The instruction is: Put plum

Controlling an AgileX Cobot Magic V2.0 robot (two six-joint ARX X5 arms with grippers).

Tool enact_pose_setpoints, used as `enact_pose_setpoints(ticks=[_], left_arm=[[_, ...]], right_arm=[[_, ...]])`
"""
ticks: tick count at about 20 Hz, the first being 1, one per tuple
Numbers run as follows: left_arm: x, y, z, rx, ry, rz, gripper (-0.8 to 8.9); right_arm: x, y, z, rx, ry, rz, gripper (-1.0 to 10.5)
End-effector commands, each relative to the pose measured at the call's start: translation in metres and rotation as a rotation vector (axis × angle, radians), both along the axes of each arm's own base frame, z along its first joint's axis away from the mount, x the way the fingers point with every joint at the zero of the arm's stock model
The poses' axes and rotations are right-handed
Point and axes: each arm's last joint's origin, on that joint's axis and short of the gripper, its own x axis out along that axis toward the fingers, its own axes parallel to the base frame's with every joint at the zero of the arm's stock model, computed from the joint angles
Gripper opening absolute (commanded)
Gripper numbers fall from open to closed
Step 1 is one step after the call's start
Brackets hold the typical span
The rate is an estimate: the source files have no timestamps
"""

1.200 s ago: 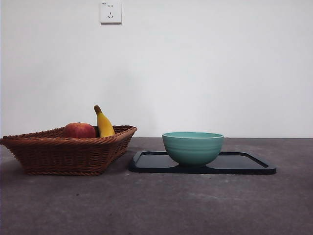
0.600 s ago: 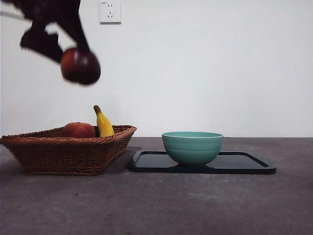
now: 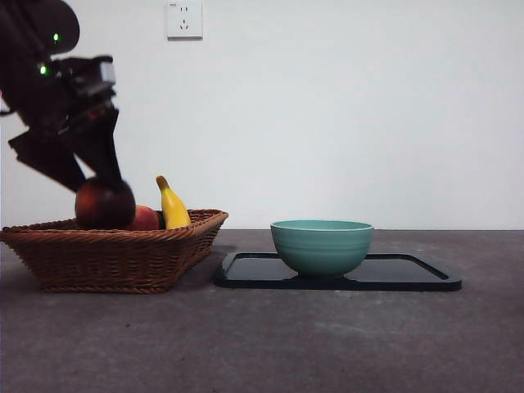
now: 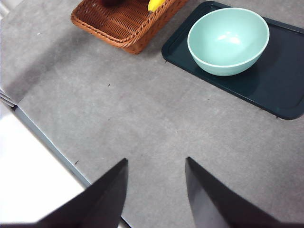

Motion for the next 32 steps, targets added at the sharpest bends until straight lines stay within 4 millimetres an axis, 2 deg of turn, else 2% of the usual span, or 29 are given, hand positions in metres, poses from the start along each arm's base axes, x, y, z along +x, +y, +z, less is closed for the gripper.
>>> enact_pose_setpoints(ticks=[1, 7, 10, 14, 18, 20, 26, 32], left_arm=[[0.001, -0.003, -0.015, 0.014, -0.009, 0.004, 2.12], [-0.008, -0.010, -0.043, 0.043, -0.016, -0.005, 2.13], [-0.009, -0.013, -0.044, 0.055, -0.012, -0.010, 2.26], [-0.011, -0.014, -0.045, 0.046, 0.012, 0.008, 4.06], [-0.012, -0.014, -0.041, 0.030, 0.011, 0.033, 4.11], [-0.016, -0.013, -0.030, 0.014, -0.017, 0.047, 4.11], [-0.045, -0.007, 0.030, -0.054, -0.193, 0.081, 4.06], [-0.101, -0.002, 0.082, -0.266, -0.234, -0.017, 4.05]], right_arm=[[0.001, 0.001, 0.003, 0.006, -0.021, 0.008, 1.9], [0.002, 0.002, 0.005, 0.018, -0.046, 0.007, 1.9], [0.002, 0.002, 0.005, 0.019, -0.044, 0.006, 1.9], [0.002, 0.002, 0.005, 0.019, -0.044, 0.006, 1.9], [0.002, 0.002, 0.005, 0.019, -0.043, 0.006, 1.9], [0.002, 0.002, 0.005, 0.020, -0.043, 0.006, 1.9], [0.002, 0.002, 0.005, 0.019, -0.044, 0.006, 1.9], [0.003, 0.002, 0.005, 0.022, -0.050, 0.006, 1.9]])
